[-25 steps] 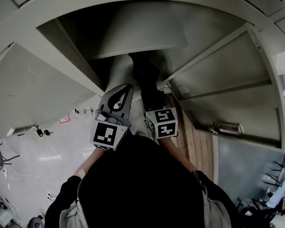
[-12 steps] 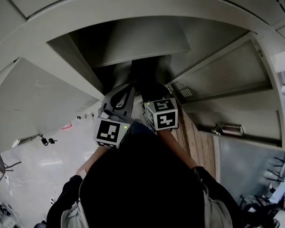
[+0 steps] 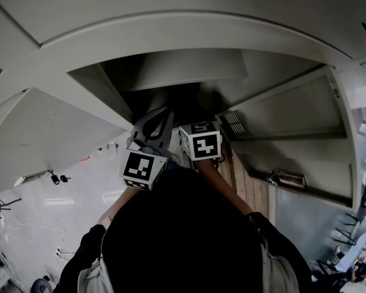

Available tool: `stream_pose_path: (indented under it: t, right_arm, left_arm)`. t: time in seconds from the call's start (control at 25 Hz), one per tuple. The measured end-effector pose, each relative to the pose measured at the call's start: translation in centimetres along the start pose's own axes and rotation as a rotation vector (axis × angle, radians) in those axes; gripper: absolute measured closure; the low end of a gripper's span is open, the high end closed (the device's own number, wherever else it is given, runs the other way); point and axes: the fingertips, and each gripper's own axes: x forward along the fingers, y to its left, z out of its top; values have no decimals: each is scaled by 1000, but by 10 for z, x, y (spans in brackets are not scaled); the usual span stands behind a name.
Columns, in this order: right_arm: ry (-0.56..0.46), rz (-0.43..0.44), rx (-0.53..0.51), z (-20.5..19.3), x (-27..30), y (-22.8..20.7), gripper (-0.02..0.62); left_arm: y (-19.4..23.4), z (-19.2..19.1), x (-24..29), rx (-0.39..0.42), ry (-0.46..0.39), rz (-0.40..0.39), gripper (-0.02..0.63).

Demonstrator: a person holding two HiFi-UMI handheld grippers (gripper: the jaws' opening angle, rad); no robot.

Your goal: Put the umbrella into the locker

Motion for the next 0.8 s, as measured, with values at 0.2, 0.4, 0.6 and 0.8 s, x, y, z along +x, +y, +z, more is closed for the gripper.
stream_pose_path:
  t: [0.2, 0.4, 0.6, 0.8]
  right_arm:
    - [55, -14, -49, -1, 1, 6, 485]
    - [33, -28, -141, 13, -1, 9, 472]
    - [26, -37, -173, 13, -3, 8, 443]
    - [45, 16, -105, 0, -5, 11, 331]
  left_arm:
    - [1, -4, 1, -12, 9, 5, 600]
    - [2, -5, 0, -21, 6, 12, 600]
    - [5, -6, -5, -35, 10, 24, 600]
    - [9, -12, -11, -52, 29, 35, 600]
